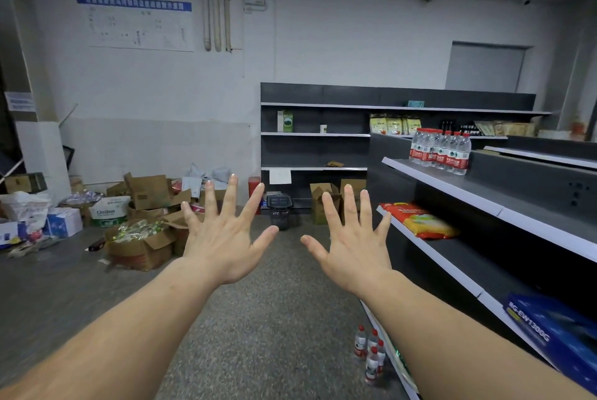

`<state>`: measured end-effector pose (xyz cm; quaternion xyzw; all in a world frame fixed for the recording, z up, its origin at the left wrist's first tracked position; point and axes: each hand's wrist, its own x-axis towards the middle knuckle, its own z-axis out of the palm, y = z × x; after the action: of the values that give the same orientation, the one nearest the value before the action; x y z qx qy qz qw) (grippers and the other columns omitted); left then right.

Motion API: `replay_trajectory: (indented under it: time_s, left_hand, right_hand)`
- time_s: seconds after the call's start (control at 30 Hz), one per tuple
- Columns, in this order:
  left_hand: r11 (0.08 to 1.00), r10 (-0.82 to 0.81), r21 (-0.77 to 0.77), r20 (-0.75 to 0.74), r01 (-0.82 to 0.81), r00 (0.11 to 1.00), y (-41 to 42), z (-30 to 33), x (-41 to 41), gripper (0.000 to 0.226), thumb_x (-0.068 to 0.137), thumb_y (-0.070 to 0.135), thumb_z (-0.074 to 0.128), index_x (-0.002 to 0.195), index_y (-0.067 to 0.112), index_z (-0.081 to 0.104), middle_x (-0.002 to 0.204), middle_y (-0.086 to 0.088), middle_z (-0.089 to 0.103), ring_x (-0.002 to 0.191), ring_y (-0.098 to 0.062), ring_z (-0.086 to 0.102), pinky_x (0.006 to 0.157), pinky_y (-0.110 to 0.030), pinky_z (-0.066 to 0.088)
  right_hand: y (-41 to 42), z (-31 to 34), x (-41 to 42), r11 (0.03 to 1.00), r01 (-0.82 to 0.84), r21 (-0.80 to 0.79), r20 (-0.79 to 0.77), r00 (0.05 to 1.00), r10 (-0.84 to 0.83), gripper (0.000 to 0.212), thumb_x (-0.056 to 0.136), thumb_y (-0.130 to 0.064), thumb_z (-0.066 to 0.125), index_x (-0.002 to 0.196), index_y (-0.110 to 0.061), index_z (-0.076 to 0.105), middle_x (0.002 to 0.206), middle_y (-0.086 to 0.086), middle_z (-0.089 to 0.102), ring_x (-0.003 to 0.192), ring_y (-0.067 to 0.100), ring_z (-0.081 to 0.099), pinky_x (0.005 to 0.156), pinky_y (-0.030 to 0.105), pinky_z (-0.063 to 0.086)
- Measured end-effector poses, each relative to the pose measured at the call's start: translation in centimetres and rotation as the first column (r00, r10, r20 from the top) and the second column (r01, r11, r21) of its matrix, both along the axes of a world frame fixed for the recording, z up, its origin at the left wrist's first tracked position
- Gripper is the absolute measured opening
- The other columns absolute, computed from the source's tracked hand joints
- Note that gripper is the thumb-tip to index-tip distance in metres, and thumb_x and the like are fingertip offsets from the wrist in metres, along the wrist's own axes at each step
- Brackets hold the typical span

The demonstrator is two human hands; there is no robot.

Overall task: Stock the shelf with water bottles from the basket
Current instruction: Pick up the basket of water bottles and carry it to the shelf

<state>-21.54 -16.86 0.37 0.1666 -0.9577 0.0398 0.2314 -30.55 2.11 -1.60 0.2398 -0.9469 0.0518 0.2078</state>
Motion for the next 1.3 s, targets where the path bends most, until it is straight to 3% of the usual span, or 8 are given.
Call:
replay_trajectory:
  time_s: [0.33,1.03,1.23,1.3]
  left_hand:
    - [1.0,-0.005,0.024,0.028,0.004,1.0,-7.2,-1.3,-13.9,0.074,0.085,0.076,0.009,0.146,0.048,-0.023,0.159,-0.001,-0.029,0.145,-0.037,-0.025,0.112,-0.069,-0.003]
    - [0.999,0.006,0.036,-0.001,-0.006,1.0,-20.8,-0.1,-53.9,0.074,0.086,0.076,0.01,0.148,0.047,-0.019,0.16,-0.002,-0.026,0.146,-0.037,-0.024,0.111,-0.069,-0.005]
    - [0.999,-0.016,0.039,-0.004,0.016,1.0,-28.6,-2.4,-66.6,0.074,0.085,0.077,0.009,0.146,0.05,-0.021,0.159,0.0,-0.028,0.145,-0.036,-0.025,0.111,-0.07,-0.005]
    - [0.999,-0.022,0.046,-0.016,0.023,1.0,-31.9,-2.1,-71.5,0.074,0.084,0.078,0.008,0.146,0.05,-0.021,0.159,0.001,-0.028,0.146,-0.036,-0.024,0.112,-0.07,-0.005]
  right_hand:
    - [-7.4,-0.6,-13.7,1.0,0.0,0.012,0.019,1.0,0.0,0.084,0.09,-0.077,0.011,0.154,-0.035,-0.023,0.162,0.008,-0.033,0.149,0.038,-0.029,0.114,0.069,-0.009]
    - [-21.5,0.1,-53.7,0.999,-0.047,0.015,0.041,0.998,0.047,0.083,0.09,-0.076,0.012,0.155,-0.035,-0.022,0.163,0.008,-0.031,0.149,0.039,-0.028,0.116,0.071,-0.005]
    - [-29.1,-1.6,-65.5,0.999,-0.038,0.014,0.05,0.998,0.037,0.086,0.086,-0.077,0.007,0.155,-0.035,-0.021,0.164,0.008,-0.029,0.15,0.038,-0.025,0.117,0.069,-0.003]
    - [-32.2,-1.5,-69.9,0.999,-0.03,0.015,0.041,0.999,0.03,0.089,0.078,-0.077,-0.003,0.154,-0.034,-0.022,0.164,0.008,-0.028,0.151,0.037,-0.024,0.118,0.068,-0.003]
